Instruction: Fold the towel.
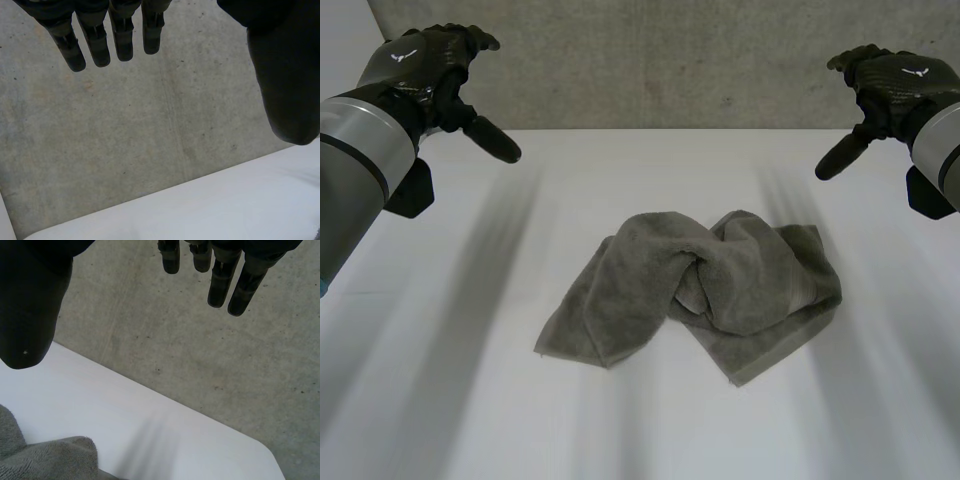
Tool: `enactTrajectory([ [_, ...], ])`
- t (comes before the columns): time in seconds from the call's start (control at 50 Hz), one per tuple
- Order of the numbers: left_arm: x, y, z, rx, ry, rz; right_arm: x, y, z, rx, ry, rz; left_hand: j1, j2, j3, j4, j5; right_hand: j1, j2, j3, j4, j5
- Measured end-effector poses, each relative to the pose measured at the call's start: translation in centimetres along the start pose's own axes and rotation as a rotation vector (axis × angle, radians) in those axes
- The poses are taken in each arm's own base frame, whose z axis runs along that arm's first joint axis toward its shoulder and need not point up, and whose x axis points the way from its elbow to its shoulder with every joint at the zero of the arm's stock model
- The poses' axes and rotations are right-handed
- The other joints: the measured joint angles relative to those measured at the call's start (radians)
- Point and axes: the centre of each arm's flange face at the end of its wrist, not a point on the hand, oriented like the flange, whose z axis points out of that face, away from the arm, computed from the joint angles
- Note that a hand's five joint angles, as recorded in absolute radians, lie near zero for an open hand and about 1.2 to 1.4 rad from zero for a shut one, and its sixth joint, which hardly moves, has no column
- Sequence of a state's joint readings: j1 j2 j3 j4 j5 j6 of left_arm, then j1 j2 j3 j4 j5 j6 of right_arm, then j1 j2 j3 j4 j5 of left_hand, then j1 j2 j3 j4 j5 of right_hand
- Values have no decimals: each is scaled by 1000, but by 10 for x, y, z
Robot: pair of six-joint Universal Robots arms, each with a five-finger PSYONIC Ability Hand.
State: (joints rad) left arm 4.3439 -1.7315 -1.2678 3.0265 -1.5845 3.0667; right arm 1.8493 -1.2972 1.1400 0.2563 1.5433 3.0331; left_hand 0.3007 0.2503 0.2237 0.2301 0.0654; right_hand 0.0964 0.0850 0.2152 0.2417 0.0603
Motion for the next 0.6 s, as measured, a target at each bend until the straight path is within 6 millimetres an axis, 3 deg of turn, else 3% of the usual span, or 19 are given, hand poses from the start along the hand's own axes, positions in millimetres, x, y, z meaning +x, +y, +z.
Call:
enactTrajectory([
  [0.6,0,1,0,0,1,0,1,-3,-1,9,2,2,0,-1,0,0,0,0,0,0,0,0],
])
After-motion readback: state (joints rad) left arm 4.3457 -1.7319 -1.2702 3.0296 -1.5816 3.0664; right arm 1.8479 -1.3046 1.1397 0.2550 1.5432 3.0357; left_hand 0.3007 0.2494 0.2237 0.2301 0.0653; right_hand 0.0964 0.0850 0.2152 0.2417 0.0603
